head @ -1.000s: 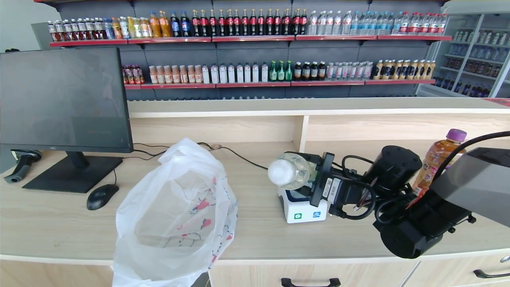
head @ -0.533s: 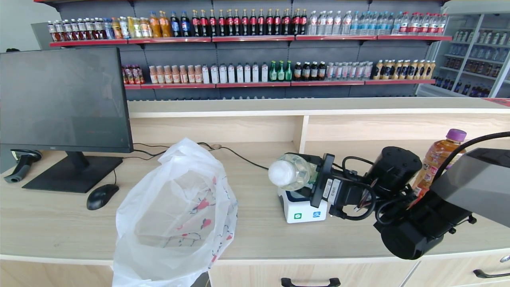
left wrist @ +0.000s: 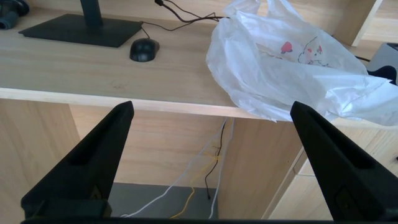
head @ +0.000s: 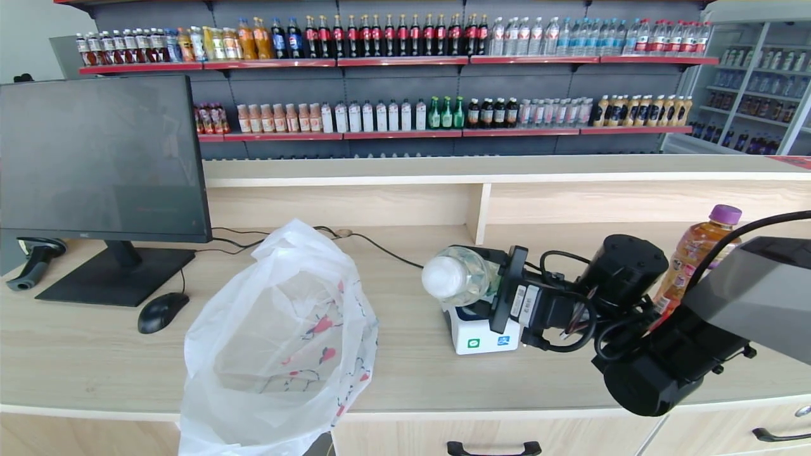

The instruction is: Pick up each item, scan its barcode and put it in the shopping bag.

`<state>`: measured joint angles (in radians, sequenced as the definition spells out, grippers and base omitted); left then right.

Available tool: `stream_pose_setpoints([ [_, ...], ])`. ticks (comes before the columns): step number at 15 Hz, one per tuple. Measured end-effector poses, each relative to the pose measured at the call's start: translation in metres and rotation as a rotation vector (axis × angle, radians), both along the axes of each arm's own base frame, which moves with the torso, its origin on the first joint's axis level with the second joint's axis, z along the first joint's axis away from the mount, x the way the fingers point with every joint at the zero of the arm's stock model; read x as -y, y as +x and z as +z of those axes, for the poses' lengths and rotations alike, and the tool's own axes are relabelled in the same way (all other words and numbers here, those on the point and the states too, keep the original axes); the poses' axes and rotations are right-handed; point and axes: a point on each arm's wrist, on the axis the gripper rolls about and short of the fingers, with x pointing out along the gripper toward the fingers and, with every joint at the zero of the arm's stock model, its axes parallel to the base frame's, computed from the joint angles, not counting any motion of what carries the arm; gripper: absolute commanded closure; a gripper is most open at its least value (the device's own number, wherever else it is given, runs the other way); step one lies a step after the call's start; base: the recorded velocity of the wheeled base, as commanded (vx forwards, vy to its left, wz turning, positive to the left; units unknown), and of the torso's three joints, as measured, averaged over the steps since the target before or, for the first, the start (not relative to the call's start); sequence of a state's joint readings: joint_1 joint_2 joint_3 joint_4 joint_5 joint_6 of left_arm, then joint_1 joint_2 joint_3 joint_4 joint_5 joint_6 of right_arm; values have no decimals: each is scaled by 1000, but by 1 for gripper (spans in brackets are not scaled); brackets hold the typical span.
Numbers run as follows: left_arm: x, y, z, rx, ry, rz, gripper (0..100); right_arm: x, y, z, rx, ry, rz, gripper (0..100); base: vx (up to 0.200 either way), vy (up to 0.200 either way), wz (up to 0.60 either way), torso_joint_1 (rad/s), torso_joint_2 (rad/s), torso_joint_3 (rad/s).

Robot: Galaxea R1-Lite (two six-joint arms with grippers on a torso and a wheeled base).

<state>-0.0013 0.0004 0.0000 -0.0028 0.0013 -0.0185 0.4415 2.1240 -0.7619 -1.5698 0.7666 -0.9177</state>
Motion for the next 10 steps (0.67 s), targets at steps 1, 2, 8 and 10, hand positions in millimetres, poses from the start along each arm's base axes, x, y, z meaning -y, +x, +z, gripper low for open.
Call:
stream_pose_setpoints([
  [1, 0, 0, 0, 0, 0, 0, 0, -2, -1, 1, -6, 4, 7, 100, 0, 0, 0, 0, 0, 0],
  [2, 0, 0, 0, 0, 0, -1, 0, -2, -2, 3, -10, 10, 12, 100, 0, 0, 0, 0, 0, 0],
  [8, 0, 0, 0, -1, 1, 0, 0, -2, -12, 28, -49, 106, -87, 100, 0, 0, 0, 0, 0, 0],
  [10, 0, 0, 0, -1, 1, 0, 0, -8, -20, 41, -71, 170, -132, 100, 0, 0, 0, 0, 0, 0],
])
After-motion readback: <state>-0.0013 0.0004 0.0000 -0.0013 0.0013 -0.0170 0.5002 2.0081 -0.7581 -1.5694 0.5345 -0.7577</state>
